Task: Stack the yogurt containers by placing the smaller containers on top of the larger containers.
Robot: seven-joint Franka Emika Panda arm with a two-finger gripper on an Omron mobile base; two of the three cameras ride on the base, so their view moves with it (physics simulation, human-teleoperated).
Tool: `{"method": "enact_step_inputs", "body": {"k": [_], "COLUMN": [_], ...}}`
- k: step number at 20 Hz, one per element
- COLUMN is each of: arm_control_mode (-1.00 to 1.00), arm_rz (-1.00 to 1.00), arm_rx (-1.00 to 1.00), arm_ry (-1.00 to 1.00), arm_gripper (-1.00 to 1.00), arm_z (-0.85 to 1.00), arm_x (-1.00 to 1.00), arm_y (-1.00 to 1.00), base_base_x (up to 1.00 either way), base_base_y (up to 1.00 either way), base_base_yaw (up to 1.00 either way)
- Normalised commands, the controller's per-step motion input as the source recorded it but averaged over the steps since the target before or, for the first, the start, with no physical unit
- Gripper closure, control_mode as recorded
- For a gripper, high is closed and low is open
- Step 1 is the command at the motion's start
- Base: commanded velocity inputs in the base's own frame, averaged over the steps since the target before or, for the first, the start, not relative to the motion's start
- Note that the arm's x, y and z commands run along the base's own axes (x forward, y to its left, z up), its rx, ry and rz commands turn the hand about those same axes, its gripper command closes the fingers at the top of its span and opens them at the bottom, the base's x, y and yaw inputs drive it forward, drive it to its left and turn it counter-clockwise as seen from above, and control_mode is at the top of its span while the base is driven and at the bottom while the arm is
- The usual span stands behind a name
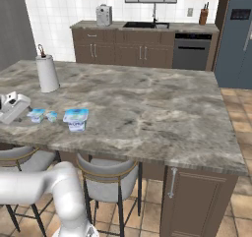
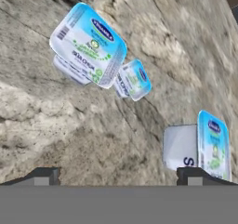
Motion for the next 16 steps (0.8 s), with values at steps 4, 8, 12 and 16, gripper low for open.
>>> {"method": "enact_step_inputs", "body": {"k": [4, 8, 12, 16], "arm_control_mode": [-1.00, -1.00, -1.00, -1.00], "arm_rz": [0.00, 0.00, 0.00, 0.00], "arm_rx": [-0.02, -0.01, 0.00, 0.00], "arm_ry": [0.00, 0.00, 0.00, 0.00], "arm_gripper": [-1.00, -1.00, -1.00, -1.00], "arm_z": [-0.18, -0.20, -0.20, -0.19], "arm_x": [0.15, 0.21, 0.26, 0.32], "arm_y": [0.00, 0.00, 0.00, 0.04], "base_base_x": [0.00, 0.00, 0.00, 0.00], "base_base_y": [0.00, 0.00, 0.00, 0.00], "base_base_yaw": [0.00, 0.00, 0.00, 0.00]}}
